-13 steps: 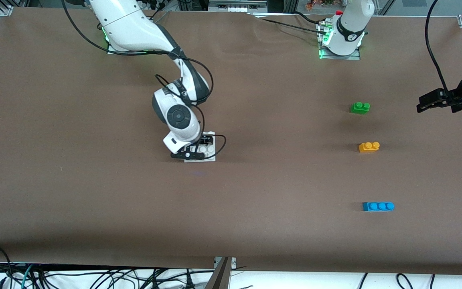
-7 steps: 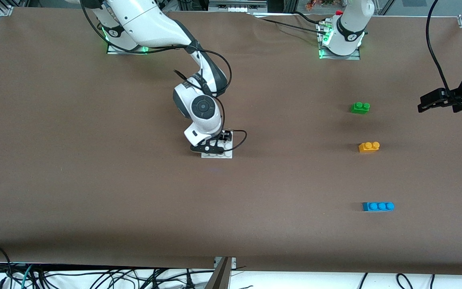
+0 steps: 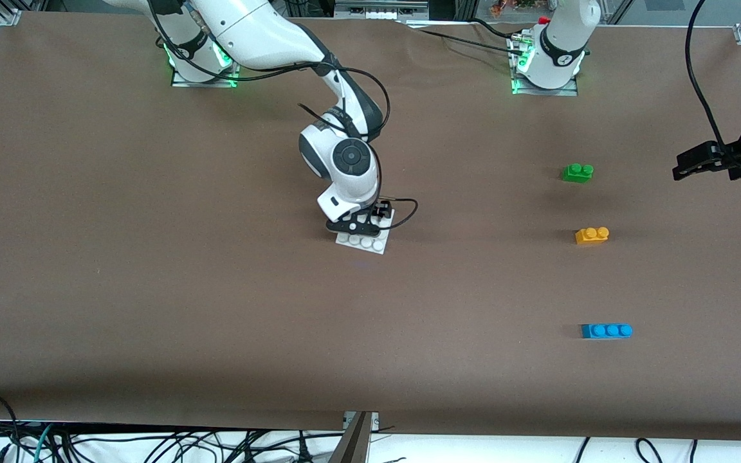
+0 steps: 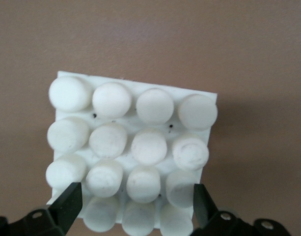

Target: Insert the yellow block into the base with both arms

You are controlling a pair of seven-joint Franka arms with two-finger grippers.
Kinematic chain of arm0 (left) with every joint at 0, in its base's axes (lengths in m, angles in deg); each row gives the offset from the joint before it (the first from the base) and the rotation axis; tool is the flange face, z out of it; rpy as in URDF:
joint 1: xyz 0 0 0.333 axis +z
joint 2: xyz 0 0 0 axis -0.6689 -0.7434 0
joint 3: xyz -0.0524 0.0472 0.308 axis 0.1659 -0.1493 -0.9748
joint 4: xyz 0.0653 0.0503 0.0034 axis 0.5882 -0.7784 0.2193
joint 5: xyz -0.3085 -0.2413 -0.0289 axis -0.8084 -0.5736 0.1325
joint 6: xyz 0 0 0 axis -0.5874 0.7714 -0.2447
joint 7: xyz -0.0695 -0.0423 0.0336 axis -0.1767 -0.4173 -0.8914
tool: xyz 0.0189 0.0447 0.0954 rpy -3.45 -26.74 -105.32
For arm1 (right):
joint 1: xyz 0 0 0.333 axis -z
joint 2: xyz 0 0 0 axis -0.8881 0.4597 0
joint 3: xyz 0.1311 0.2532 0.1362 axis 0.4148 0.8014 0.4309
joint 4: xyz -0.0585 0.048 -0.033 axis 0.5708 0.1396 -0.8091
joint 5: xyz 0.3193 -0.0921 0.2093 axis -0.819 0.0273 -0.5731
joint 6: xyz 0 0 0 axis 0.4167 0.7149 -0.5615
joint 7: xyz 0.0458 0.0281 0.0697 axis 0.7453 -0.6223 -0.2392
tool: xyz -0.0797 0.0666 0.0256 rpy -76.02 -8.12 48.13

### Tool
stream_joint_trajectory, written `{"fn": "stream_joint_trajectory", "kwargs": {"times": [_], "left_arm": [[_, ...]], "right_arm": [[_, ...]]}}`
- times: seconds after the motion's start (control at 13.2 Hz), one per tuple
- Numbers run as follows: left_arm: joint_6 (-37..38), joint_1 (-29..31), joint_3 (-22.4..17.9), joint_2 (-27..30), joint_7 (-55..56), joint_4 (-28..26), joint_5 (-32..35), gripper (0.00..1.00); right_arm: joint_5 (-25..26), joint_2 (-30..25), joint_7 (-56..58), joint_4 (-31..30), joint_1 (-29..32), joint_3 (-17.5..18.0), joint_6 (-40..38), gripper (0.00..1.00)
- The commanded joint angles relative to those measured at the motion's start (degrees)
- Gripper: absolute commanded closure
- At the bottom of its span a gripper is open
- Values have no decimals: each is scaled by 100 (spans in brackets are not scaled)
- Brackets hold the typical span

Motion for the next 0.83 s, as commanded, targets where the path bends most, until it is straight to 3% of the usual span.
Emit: {"fn": "stream_joint_trajectory", "kwargs": {"times": [0.0,0.38,0.76], "left_arm": [[11,29,-20,25,-136,68,-153,0],[11,29,-20,25,-136,68,-144,0],[-6,29,6,7,-127,68,-144,0]], "right_arm": [[-74,152,-50,217,-66,-7,16,0],[22,30,38,235,4,-77,-80,0],[242,-252,923,602,328,-525,-676,0]]}}
